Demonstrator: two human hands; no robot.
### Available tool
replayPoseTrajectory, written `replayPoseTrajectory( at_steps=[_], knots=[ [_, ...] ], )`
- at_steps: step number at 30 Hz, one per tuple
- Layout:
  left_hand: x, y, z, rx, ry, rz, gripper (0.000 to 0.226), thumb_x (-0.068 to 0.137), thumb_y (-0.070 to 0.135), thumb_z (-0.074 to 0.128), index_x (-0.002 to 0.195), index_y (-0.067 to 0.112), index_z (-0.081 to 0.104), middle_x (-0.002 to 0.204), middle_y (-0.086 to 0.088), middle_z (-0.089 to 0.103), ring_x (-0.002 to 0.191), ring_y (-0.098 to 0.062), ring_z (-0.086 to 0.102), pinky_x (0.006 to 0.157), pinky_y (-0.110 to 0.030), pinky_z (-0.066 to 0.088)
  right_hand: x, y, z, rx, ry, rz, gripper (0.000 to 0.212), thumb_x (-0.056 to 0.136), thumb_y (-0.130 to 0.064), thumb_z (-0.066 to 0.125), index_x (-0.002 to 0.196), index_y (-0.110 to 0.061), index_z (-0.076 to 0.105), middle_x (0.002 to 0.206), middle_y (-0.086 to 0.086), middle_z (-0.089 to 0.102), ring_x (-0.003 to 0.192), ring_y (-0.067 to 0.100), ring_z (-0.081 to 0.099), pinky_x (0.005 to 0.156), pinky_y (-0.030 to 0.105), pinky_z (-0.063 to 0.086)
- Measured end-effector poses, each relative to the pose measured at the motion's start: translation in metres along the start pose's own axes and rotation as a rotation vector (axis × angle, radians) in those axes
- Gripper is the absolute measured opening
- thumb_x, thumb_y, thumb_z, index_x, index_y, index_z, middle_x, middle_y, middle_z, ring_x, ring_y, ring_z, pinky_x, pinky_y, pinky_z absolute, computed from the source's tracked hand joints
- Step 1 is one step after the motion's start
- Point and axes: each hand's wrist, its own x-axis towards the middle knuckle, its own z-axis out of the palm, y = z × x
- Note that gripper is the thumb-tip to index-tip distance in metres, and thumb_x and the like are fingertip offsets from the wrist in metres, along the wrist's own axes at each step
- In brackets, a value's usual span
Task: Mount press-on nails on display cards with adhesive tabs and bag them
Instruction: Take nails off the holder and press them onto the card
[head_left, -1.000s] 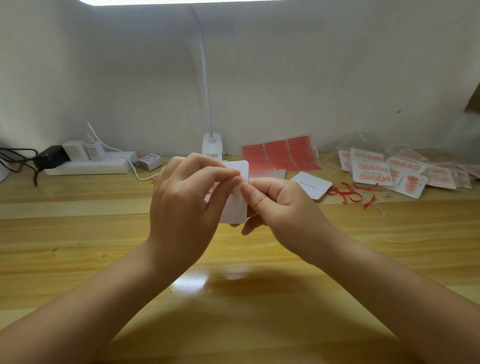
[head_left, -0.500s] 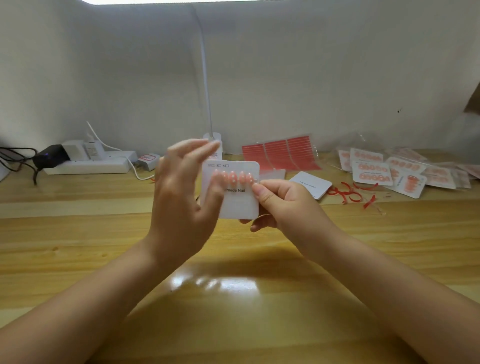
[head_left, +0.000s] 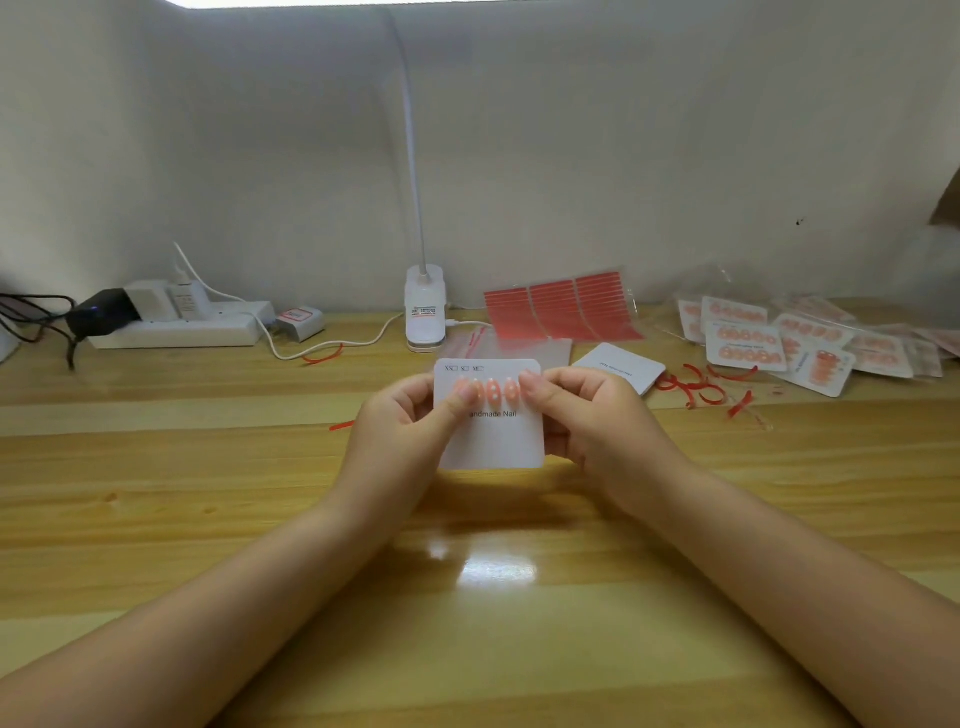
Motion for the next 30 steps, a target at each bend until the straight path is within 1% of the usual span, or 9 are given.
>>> replayPoseTrajectory(
  at_steps=[4, 7, 9, 11, 17, 20, 23, 26, 30],
  knots=[
    [-0.001, -0.006, 0.001, 0.013, -0.022, -0.009, 0.014, 0.09, 0.023, 0.066, 0.099, 0.015, 0.074, 0.094, -0.002, 0.076, 0.093, -0.022, 0.072, 0.082, -0.041, 0.058, -0.001, 0.008, 0.001, -0.014, 0.041, 0.009, 0.029, 0.092, -0.02, 0.062, 0.096, 0.009, 0.065, 0.099, 0.028, 0.069, 0.086, 0.036, 0.068, 0.078, 0.046, 0.057],
    [-0.003, -0.011, 0.001, 0.012, -0.054, -0.011, 0.015, 0.09, 0.02, 0.067, 0.103, 0.017, 0.072, 0.094, 0.0, 0.076, 0.09, -0.016, 0.073, 0.072, -0.029, 0.058, -0.002, 0.015, 0.004, -0.104, 0.115, -0.008, 0.026, 0.092, -0.025, 0.063, 0.089, 0.0, 0.07, 0.095, 0.025, 0.07, 0.089, 0.045, 0.066, 0.079, 0.056, 0.053],
    [-0.005, -0.013, 0.002, 0.001, -0.069, -0.012, 0.015, 0.089, 0.017, 0.067, 0.104, 0.018, 0.069, 0.091, 0.0, 0.077, 0.086, -0.015, 0.073, 0.068, -0.024, 0.057, -0.002, 0.017, 0.006, -0.172, 0.152, -0.038, 0.027, 0.091, -0.028, 0.064, 0.085, -0.002, 0.07, 0.09, 0.023, 0.071, 0.082, 0.037, 0.066, 0.075, 0.051, 0.053],
    [-0.005, -0.014, 0.002, 0.008, -0.07, -0.011, 0.017, 0.089, 0.016, 0.067, 0.106, 0.018, 0.066, 0.089, -0.001, 0.077, 0.086, -0.015, 0.073, 0.069, -0.025, 0.058, -0.002, 0.018, 0.006, -0.199, 0.167, -0.068, 0.027, 0.091, -0.029, 0.065, 0.083, -0.004, 0.071, 0.087, 0.021, 0.071, 0.078, 0.034, 0.066, 0.072, 0.049, 0.053],
    [-0.002, -0.015, 0.0, 0.01, -0.01, -0.039, 0.018, 0.088, 0.02, 0.069, 0.105, 0.02, 0.063, 0.084, -0.002, 0.077, 0.083, -0.017, 0.074, 0.071, -0.034, 0.059, -0.003, 0.016, 0.005, -0.025, 0.109, -0.004, 0.033, 0.092, -0.027, 0.06, 0.093, 0.004, 0.07, 0.096, 0.026, 0.07, 0.093, 0.044, 0.067, 0.081, 0.057, 0.055],
    [-0.001, -0.016, 0.001, 0.005, -0.004, -0.037, 0.016, 0.088, 0.019, 0.068, 0.103, 0.02, 0.062, 0.083, -0.001, 0.077, 0.082, -0.015, 0.074, 0.067, -0.028, 0.059, -0.002, 0.016, 0.004, 0.022, 0.075, 0.022, 0.028, 0.095, -0.02, 0.057, 0.096, 0.005, 0.07, 0.099, 0.026, 0.07, 0.096, 0.042, 0.067, 0.087, 0.058, 0.053],
    [-0.001, -0.016, 0.001, 0.0, -0.004, -0.03, 0.015, 0.088, 0.02, 0.069, 0.102, 0.02, 0.063, 0.082, 0.0, 0.076, 0.08, -0.014, 0.074, 0.061, -0.022, 0.056, -0.002, 0.018, 0.003, -0.032, 0.101, 0.012, 0.019, 0.094, -0.015, 0.059, 0.094, -0.001, 0.072, 0.098, 0.021, 0.072, 0.096, 0.038, 0.068, 0.087, 0.059, 0.052],
    [-0.001, -0.017, 0.001, 0.012, -0.002, -0.032, 0.015, 0.088, 0.02, 0.069, 0.102, 0.02, 0.063, 0.081, 0.0, 0.076, 0.08, -0.014, 0.074, 0.062, -0.023, 0.057, -0.001, 0.02, 0.004, -0.098, 0.098, 0.001, 0.018, 0.095, -0.016, 0.058, 0.097, -0.004, 0.071, 0.098, 0.017, 0.073, 0.098, 0.035, 0.068, 0.088, 0.058, 0.052],
    [0.0, -0.017, 0.001, 0.01, 0.003, -0.034, 0.016, 0.089, 0.02, 0.069, 0.103, 0.02, 0.062, 0.082, -0.001, 0.076, 0.081, -0.015, 0.074, 0.066, -0.027, 0.059, 0.0, 0.021, 0.004, -0.067, 0.088, -0.002, 0.015, 0.094, -0.012, 0.059, 0.096, -0.002, 0.07, 0.099, 0.021, 0.072, 0.1, 0.038, 0.066, 0.091, 0.058, 0.05]
  ],
)
